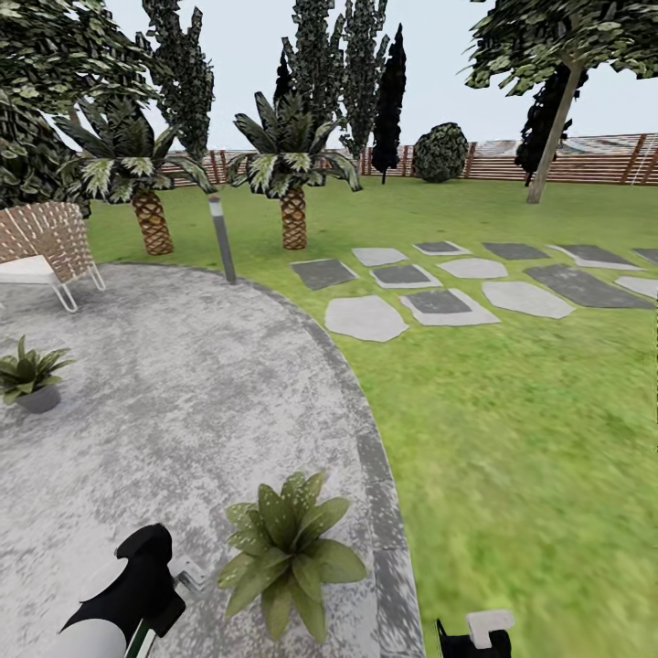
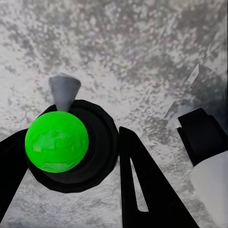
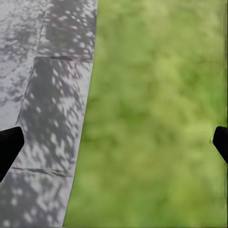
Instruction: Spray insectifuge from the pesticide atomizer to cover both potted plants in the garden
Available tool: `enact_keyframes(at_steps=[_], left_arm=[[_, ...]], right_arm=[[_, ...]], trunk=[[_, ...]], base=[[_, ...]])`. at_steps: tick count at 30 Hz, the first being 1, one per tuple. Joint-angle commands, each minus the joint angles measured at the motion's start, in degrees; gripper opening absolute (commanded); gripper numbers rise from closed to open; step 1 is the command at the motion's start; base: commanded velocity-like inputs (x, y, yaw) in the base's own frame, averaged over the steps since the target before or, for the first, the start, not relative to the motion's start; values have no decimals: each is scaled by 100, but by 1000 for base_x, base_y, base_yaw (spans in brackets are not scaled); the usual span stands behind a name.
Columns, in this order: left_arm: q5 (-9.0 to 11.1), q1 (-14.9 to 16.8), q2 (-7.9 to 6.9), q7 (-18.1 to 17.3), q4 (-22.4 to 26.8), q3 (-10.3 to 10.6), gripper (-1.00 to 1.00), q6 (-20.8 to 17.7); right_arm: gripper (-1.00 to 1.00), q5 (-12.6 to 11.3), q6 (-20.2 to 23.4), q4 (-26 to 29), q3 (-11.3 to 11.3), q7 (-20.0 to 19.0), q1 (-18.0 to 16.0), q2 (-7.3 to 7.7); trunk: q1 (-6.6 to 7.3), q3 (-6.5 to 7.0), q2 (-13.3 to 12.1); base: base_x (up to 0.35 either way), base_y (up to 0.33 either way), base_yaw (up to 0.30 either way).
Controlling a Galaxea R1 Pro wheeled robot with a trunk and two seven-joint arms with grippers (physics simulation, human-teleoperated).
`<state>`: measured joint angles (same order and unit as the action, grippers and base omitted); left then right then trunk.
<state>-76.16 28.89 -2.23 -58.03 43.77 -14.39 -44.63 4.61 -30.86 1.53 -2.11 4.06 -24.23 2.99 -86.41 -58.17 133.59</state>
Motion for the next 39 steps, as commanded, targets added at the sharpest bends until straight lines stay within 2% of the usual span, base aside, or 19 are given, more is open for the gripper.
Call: enact_keyframes(at_steps=[1, 20, 25, 28, 32, 39], left_arm=[[-39, 3, 3, -50, 9, -12, -100, -28], [-39, 3, -6, -50, 18, -47, -100, -28], [-47, -23, -11, -50, 7, -3, -100, -25], [-46, -142, -65, -50, -120, -2, -100, -20], [-60, -176, -6, -45, -229, 29, -100, -19], [-61, -168, 22, -35, -101, 50, -100, -4]], right_arm=[[100, 48, -7, -4, -18, 42, -3, 0], [100, 48, -7, -4, -18, 42, -3, 0], [100, 48, -7, -4, -18, 42, -3, 0], [100, 48, -7, -4, -18, 42, -3, 0], [100, 48, -7, -4, -18, 42, -3, 0], [100, 48, -7, -4, -18, 42, -3, 0]], trunk=[[1, -5, 2], [1, -5, 2], [1, -5, 2], [1, -5, 2], [1, -5, 2], [1, -5, 2]], base=[[11, -268, 6], [1, -265, 250], [53, -57, 38], [2, -2, 1], [0, 0, 0], [0, 0, 0]])
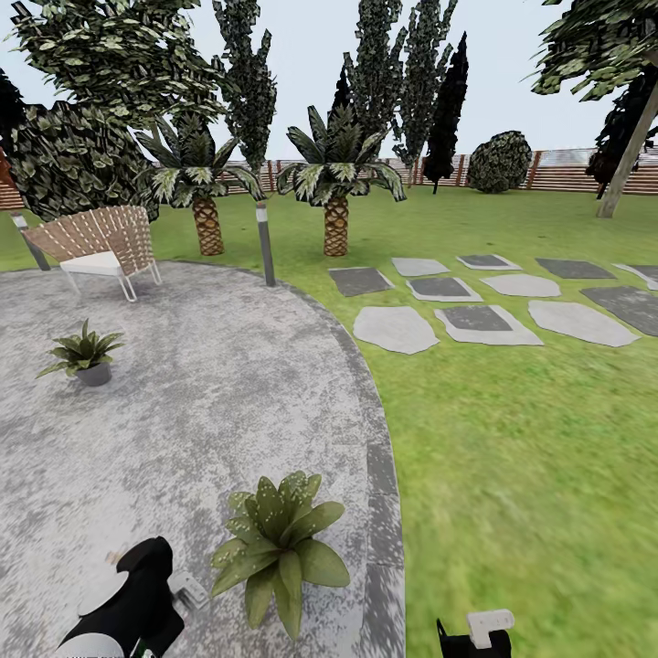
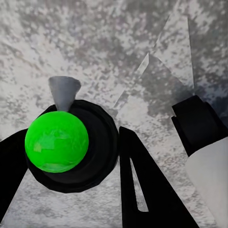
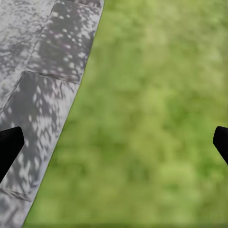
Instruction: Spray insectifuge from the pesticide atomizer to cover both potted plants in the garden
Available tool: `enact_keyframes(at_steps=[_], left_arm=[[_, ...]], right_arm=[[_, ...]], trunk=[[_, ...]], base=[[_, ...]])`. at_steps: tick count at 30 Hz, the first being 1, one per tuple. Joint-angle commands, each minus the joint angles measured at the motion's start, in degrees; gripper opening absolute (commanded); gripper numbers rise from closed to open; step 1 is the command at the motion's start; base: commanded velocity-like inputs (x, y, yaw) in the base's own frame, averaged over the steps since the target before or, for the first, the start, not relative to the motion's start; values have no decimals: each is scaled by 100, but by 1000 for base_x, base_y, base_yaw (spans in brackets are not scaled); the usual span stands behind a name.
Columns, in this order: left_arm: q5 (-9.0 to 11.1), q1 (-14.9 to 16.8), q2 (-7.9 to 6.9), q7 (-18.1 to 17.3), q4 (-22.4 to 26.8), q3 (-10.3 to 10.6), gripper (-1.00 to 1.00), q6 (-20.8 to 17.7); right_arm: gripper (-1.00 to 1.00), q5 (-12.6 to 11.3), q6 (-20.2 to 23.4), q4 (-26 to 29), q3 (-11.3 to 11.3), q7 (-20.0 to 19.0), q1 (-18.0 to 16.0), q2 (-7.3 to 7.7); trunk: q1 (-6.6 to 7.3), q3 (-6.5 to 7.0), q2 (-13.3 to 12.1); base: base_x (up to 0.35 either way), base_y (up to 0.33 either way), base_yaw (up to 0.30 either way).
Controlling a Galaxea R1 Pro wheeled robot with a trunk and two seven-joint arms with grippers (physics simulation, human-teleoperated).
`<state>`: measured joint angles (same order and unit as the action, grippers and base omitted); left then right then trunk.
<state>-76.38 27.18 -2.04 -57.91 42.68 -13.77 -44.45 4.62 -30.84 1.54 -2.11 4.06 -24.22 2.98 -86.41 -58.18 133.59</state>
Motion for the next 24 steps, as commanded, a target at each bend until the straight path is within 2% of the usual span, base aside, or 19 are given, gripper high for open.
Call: enact_keyframes(at_steps=[1, 4, 6, 13, 16, 20, 24], left_arm=[[-37, 37, 12, -51, 75, -9, -100, -22], [-35, 79, 183, -101, 596, -17, -100, -17], [-35, 65, 224, -78, 710, -26, -100, -26], [-26, 8, 188, -56, 756, -62, -100, -20], [98, 7, 191, -56, 757, -44, -100, -18], [173, 7, 204, -54, 759, 6, -100, -12], [177, 7, 189, -54, 759, -2, -100, -11]], right_arm=[[100, 48, -10, -5, -18, 42, -3, 1], [100, 48, -10, -5, -18, 42, -3, 5], [100, 48, -10, -5, -18, 42, -3, 8], [100, 48, -10, -5, -18, 46, -3, 16], [100, 48, -10, -5, -18, 43, -3, 12], [100, 48, -10, -5, -18, 42, -3, 2], [100, 48, -10, -5, -18, 49, -3, 1]], trunk=[[1, -5, 2], [1, -5, 2], [1, -5, 2], [1, -5, 2], [1, -5, 2], [1, -5, 2], [1, -5, 2]], base=[[0, 0, 0], [0, 0, 0], [0, -32, 0], [0, -26, 0], [0, -16, 0], [0, -227, 16], [0, -236, 231]])
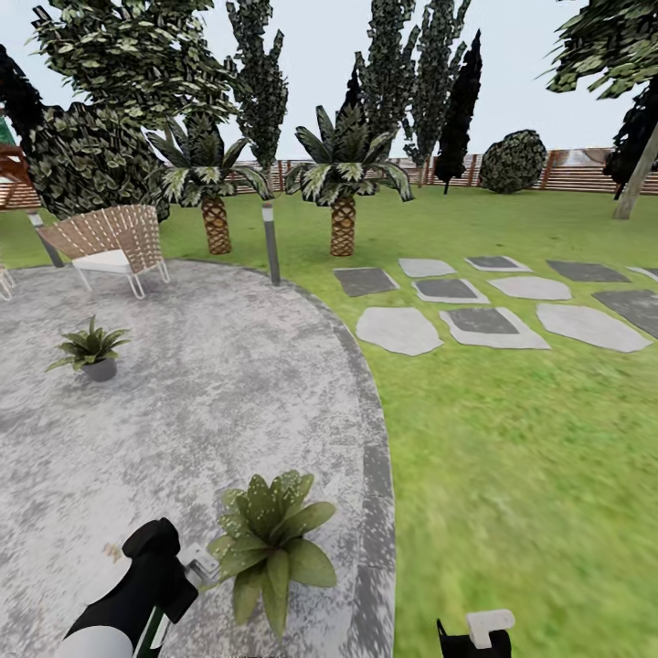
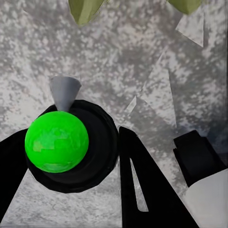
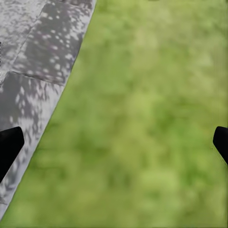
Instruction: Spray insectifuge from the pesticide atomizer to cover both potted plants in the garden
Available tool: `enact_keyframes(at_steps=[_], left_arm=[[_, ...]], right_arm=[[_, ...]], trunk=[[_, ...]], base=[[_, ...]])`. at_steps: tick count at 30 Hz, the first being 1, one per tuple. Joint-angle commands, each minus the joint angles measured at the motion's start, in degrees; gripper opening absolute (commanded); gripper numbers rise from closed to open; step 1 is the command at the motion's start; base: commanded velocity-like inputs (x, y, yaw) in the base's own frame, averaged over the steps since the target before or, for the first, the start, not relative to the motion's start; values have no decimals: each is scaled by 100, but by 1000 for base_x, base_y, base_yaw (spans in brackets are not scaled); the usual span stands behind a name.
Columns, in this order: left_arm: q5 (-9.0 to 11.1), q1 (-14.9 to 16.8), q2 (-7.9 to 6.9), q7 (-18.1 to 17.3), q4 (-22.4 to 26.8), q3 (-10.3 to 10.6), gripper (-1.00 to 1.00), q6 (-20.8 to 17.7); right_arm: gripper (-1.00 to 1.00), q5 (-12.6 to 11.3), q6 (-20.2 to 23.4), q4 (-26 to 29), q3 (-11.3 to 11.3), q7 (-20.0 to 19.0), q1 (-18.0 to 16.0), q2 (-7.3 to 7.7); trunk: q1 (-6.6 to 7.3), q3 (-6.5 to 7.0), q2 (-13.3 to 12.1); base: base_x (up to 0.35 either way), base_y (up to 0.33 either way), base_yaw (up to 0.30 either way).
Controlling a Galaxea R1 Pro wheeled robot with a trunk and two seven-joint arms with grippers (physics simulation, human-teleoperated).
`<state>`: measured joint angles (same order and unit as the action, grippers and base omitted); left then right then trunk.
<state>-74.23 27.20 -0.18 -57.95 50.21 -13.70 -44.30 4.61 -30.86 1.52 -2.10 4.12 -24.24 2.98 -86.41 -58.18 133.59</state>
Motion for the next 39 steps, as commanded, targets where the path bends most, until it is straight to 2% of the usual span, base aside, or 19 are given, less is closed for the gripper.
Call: enact_keyframes(at_steps=[1, 10, 16, 22, 27, 28, 30, 39], left_arm=[[-37, 5, 2, -50, 6, -12, -100, -26], [-32, 6, 8, -51, 6, -43, -100, -32], [-5, 10, 45, -50, 6, -30, -100, -34], [-4, 13, 57, -50, 6, -27, -100, -35], [10, 43, 172, -50, 6, -20, -100, -36], [7, 46, 277, -50, 6, -19, -100, -33], [5, 48, 355, -50, 12, -16, -100, -27], [-36, 32, 330, -46, -3, 21, -100, -21]], right_arm=[[100, 48, -8, -3, -18, 42, -2, 1], [100, 48, -8, -3, -18, 37, -2, -1], [100, 48, -8, -3, -18, 37, -2, 1], [100, 48, -8, -3, -18, 37, -2, 1], [100, 48, -8, -3, -18, 37, -2, 1], [100, 48, -8, -3, -18, 37, -2, 1], [100, 48, -8, -3, -18, 37, -2, 1], [100, 48, -8, -3, -18, 37, -2, 1]], trunk=[[1, -5, 2], [1, -5, 2], [1, -5, 2], [1, -5, 2], [1, -5, 2], [1, -5, 2], [1, -5, 2], [1, -5, 2]], base=[[0, -174, 270], [22, -17, 259], [230, 136, 32], [28, 13, 1], [0, 0, 149], [0, 0, 264], [0, 0, 274], [-36, -105, 83]])
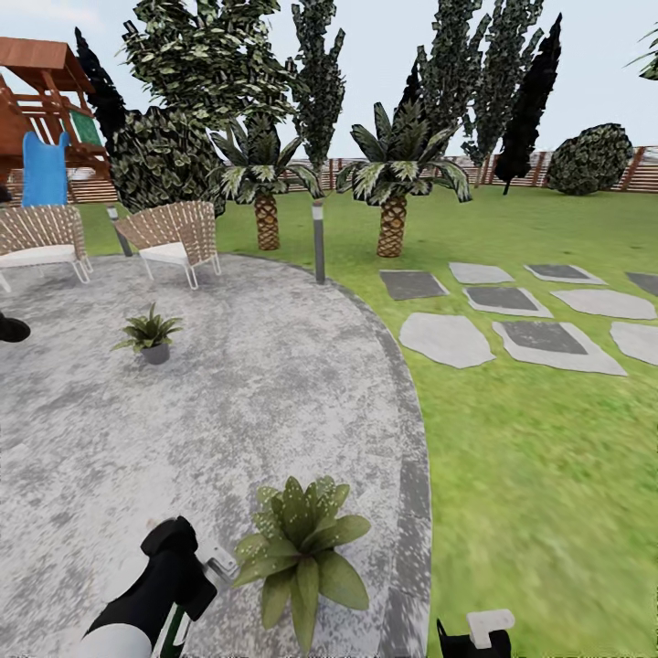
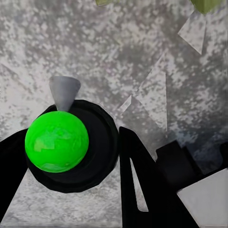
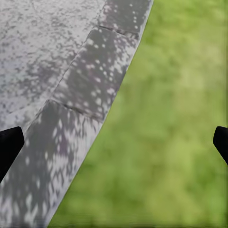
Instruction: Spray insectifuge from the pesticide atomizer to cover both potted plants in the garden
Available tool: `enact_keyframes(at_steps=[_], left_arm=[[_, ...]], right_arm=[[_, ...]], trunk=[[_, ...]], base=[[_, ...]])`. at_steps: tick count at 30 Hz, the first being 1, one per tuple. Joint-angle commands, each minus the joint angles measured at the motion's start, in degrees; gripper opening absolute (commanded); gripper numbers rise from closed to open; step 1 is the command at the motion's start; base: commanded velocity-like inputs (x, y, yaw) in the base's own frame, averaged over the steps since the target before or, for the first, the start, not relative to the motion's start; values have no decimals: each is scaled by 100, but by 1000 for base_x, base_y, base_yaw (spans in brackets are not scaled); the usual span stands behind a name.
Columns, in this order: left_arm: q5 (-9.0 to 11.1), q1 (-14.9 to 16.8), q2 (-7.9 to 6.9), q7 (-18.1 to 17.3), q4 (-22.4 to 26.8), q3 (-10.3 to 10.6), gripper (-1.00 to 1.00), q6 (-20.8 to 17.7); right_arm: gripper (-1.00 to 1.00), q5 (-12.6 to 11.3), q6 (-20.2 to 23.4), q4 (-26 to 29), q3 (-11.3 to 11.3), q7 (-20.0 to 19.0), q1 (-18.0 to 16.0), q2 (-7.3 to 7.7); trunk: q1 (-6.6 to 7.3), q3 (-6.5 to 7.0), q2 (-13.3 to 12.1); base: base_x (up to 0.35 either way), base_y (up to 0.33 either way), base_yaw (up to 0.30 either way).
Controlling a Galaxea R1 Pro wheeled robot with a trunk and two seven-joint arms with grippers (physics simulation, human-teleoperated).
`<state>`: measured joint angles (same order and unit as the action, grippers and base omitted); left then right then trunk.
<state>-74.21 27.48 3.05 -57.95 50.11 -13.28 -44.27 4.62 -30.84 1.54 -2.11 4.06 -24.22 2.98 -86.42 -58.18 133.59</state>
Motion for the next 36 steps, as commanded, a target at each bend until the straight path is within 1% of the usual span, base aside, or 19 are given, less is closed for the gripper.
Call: enact_keyframes(at_steps=[1, 3, 6, 9, 13, 18, 26, 36], left_arm=[[-52, -7, -4, -43, 3, -22, -100, -22], [-70, -18, -35, -42, 6, -30, -100, -21], [-74, -25, -154, -41, -47, -31, -100, -19], [-76, -30, -185, -41, -84, -26, -100, -12], [-85, -26, -178, -41, -89, -24, -100, -11], [-85, -24, -177, -41, -89, -22, -100, -11], [-87, -24, -179, -41, -88, -23, -100, -12], [-54, -24, -183, -41, -23, -51, -100, -28]], right_arm=[[100, 48, -10, -5, -18, 42, -3, 1], [100, 48, -10, -5, -18, 42, -3, 1], [100, 48, -10, -5, -18, 42, -3, 1], [100, 48, -10, -5, -18, 42, -3, 1], [100, 48, -10, -5, -18, 42, -3, 1], [100, 48, -10, -5, -18, 43, -3, 1], [100, 48, -10, -5, -18, 42, -3, 1], [100, 48, -10, -5, -18, 42, -3, 1]], trunk=[[2, -5, 2], [2, -5, 2], [2, -5, 2], [2, -5, 2], [2, -11, 2], [2, -51, 2], [2, -60, 2], [2, -60, 2]], base=[[-30, -4, 1], [-12, -2, 0], [-2, 0, 0], [0, 0, 0], [0, 0, 0], [10, -2, 0], [140, -187, 0], [10, -11, 19]])
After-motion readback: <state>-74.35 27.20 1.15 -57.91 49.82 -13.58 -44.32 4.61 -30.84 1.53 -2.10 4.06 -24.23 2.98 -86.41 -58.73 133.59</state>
